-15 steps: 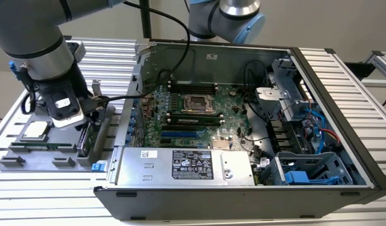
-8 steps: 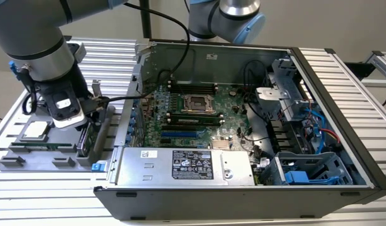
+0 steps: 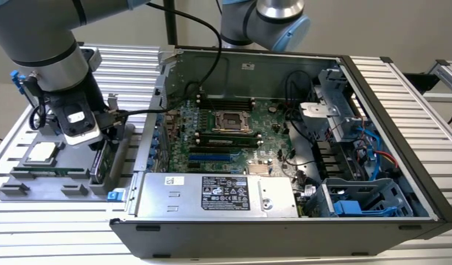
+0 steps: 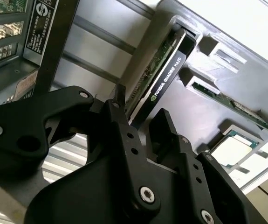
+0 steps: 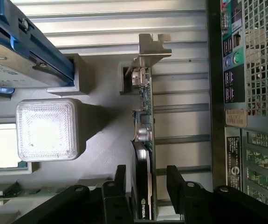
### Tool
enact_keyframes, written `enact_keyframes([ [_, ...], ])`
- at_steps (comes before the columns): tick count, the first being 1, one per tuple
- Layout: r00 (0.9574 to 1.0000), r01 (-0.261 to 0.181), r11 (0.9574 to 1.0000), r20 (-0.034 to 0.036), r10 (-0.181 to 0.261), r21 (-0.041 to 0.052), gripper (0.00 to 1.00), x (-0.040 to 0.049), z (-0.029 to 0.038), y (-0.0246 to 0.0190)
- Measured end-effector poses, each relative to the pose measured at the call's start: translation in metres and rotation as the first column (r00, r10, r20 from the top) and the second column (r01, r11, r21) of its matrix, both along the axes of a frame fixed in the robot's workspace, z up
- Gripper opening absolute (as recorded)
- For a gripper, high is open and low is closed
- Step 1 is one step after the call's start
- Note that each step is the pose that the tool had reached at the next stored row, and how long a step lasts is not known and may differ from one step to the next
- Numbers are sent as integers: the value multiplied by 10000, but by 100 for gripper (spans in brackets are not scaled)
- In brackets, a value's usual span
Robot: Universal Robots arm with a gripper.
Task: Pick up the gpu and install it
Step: 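Pick up the gpu and move the gpu toward the slot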
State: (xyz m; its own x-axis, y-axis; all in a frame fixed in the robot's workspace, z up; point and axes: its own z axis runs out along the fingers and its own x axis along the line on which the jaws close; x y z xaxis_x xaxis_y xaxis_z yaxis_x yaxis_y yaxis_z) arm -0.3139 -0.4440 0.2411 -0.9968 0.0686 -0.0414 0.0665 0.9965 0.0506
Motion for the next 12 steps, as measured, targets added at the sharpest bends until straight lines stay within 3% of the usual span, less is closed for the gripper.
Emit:
enact_keyframes([
  [12, 10000, 0, 10000, -1, 0, -1, 100, -7, -25, 9],
])
